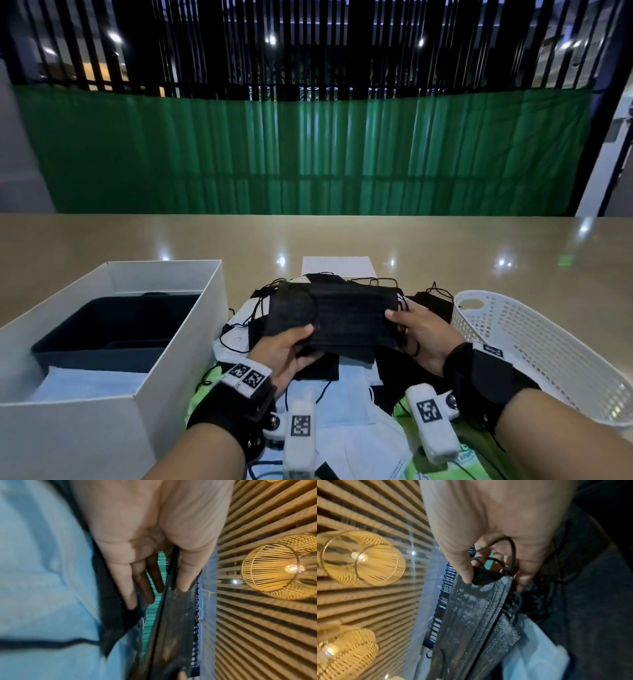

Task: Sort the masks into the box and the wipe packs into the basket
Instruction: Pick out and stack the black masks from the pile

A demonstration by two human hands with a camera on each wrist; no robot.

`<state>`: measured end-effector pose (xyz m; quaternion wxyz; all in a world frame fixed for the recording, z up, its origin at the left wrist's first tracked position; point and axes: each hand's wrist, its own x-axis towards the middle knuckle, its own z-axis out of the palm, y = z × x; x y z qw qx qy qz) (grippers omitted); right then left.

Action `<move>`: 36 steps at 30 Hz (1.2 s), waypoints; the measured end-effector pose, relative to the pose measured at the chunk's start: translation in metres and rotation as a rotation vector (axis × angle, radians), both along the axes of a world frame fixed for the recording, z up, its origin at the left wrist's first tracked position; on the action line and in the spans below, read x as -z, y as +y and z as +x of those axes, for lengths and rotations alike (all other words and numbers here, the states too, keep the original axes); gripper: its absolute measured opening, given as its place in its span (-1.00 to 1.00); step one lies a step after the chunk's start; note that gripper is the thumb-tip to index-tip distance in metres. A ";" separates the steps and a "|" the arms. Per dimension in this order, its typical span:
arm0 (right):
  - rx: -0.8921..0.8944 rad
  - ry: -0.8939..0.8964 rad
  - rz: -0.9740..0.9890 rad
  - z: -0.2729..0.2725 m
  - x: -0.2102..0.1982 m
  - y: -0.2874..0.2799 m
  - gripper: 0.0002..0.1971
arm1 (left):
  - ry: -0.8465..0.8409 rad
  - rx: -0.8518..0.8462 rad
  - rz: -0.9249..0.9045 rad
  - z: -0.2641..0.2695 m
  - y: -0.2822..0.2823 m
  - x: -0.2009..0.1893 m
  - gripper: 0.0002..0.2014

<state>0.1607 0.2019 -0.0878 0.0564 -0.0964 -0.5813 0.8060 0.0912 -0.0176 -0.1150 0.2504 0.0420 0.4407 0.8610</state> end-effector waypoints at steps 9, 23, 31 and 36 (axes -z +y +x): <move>0.015 -0.148 -0.006 -0.009 0.019 -0.016 -0.43 | 0.069 0.028 -0.126 0.010 0.014 -0.006 -0.78; 0.124 0.110 0.466 0.003 0.004 0.000 -0.25 | 0.370 0.144 -0.602 -0.004 -0.002 -0.011 -0.31; 0.110 0.054 0.363 -0.006 0.016 0.002 -0.28 | 0.532 0.103 -0.802 -0.006 -0.004 -0.010 -0.27; 0.127 -0.079 0.275 -0.005 0.011 0.008 -0.71 | 0.315 -0.035 -0.593 -0.009 -0.006 -0.008 -0.85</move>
